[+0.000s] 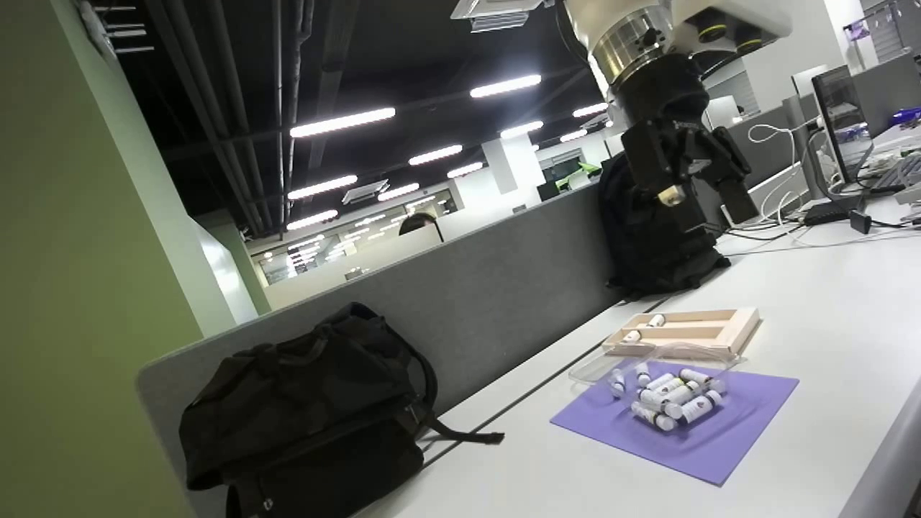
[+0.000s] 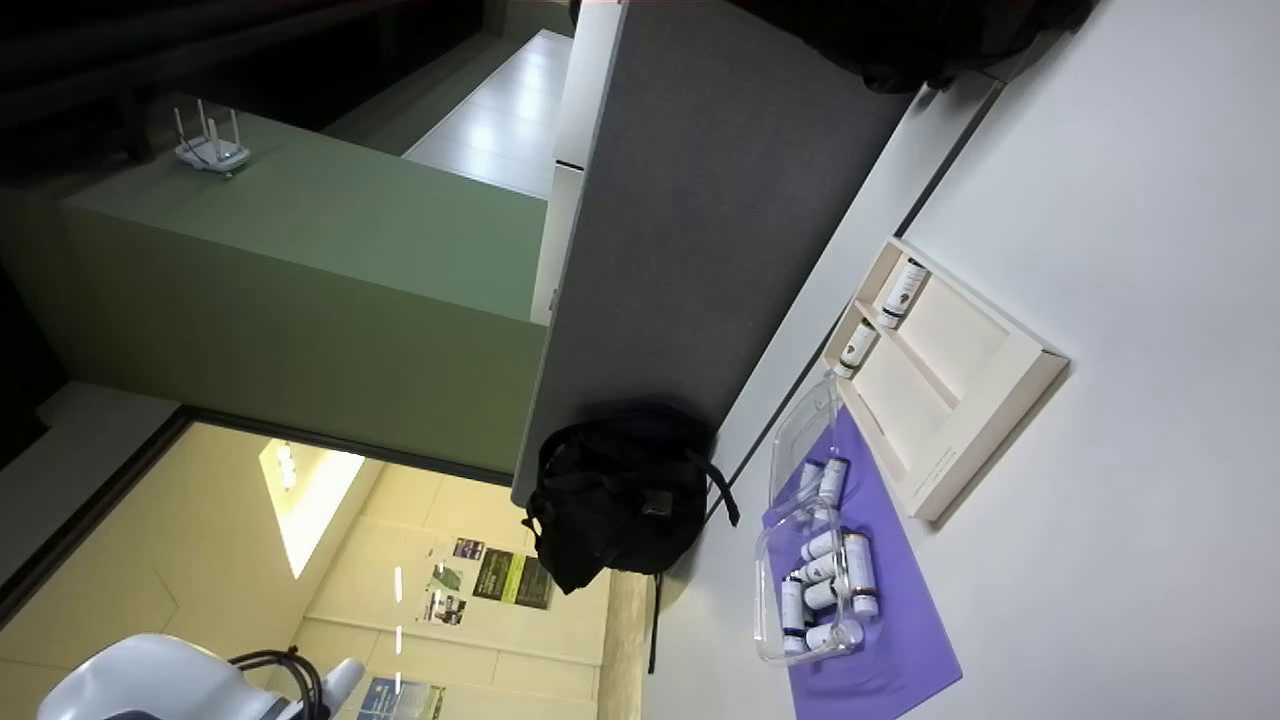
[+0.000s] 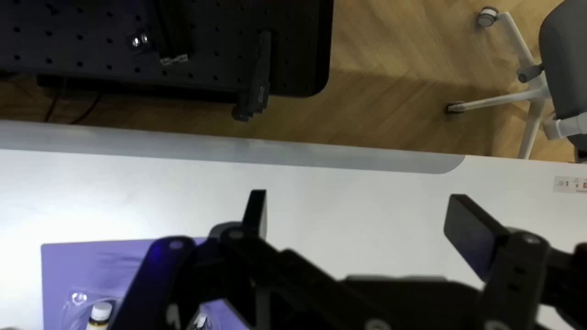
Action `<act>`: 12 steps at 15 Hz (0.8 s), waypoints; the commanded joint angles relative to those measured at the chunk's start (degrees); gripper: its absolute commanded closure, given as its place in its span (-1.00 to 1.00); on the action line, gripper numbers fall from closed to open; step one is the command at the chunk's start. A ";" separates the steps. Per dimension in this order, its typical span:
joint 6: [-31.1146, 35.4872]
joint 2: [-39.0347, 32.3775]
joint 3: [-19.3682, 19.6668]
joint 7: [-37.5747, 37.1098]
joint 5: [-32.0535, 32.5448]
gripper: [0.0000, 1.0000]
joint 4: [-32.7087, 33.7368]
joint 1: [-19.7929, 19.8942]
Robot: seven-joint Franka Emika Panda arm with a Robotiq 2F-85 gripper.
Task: Close the clear container
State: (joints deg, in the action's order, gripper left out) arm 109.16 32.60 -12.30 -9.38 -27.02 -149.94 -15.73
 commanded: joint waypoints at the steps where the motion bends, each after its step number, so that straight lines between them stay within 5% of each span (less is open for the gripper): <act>1: 3.03 -12.56 2.26 5.09 2.41 -1.00 9.92 3.35; 12: 7.33 -45.61 4.10 5.92 6.58 -1.00 43.76 6.91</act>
State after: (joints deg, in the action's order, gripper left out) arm 118.98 -5.69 -8.20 -0.21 -22.98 -116.90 -9.02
